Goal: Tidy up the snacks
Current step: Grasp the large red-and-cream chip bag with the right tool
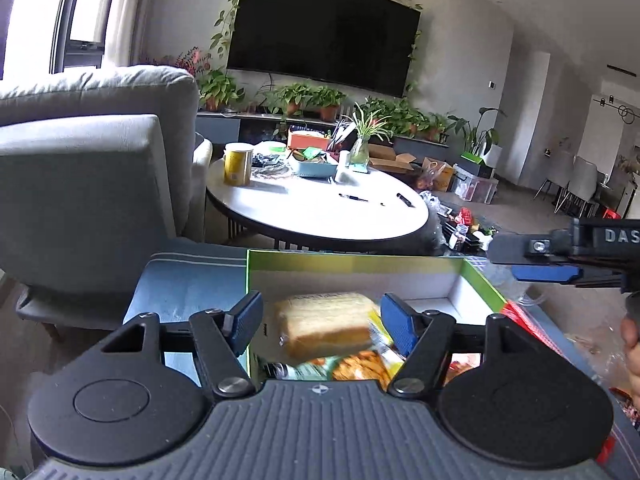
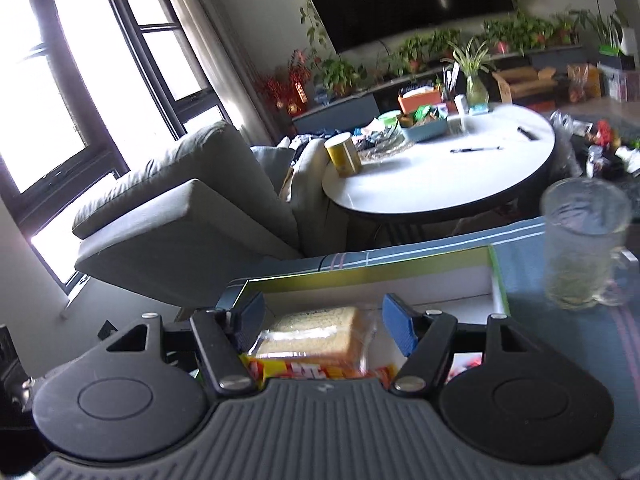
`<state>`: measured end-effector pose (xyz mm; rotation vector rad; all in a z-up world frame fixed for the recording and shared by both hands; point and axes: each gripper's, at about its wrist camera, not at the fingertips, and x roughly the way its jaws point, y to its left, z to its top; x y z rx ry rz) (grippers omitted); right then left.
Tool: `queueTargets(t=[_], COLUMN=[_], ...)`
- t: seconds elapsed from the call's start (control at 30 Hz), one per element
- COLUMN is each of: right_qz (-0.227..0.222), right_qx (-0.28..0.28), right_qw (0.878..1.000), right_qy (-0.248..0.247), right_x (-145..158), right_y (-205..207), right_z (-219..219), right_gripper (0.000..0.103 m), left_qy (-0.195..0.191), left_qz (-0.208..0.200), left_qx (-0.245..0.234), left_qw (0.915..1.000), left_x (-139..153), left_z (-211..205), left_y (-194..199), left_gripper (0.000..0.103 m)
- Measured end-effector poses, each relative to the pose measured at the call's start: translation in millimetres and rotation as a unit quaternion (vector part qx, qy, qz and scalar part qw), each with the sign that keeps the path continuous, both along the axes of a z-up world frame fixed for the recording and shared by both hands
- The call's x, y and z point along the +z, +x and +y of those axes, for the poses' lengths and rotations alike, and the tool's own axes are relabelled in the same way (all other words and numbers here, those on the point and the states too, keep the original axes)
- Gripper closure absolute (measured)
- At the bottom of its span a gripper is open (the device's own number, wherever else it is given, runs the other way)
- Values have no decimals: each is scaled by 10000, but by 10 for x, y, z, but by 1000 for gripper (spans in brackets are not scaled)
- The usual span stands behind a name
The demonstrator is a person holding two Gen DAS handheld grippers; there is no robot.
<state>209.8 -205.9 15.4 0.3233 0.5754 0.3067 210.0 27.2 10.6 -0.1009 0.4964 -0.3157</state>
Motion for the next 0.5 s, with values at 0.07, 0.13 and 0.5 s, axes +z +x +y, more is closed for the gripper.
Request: queueTargets(t=[0.07,0.13,0.5], right_qz=[-29,-65,531], right_qx=[-27,-83,-643], right_qw=[10000,9999,9963], right_qy=[-25,-61,-231], right_x=[37,48,-414], right_y=[-145,-275,-682], right_z=[-82,-163,-503], right_gripper=[32,32,32], left_qy=[-45,-82,-94], left_qz=[-5,-32,159], left_qx=[-12,-35,-498], left_qw=[10000,10000,9986], left_x=[32,57,-88], left_z=[-2,-5,-284], left_y=[-125,-258,-830], left_gripper=[40,39,36])
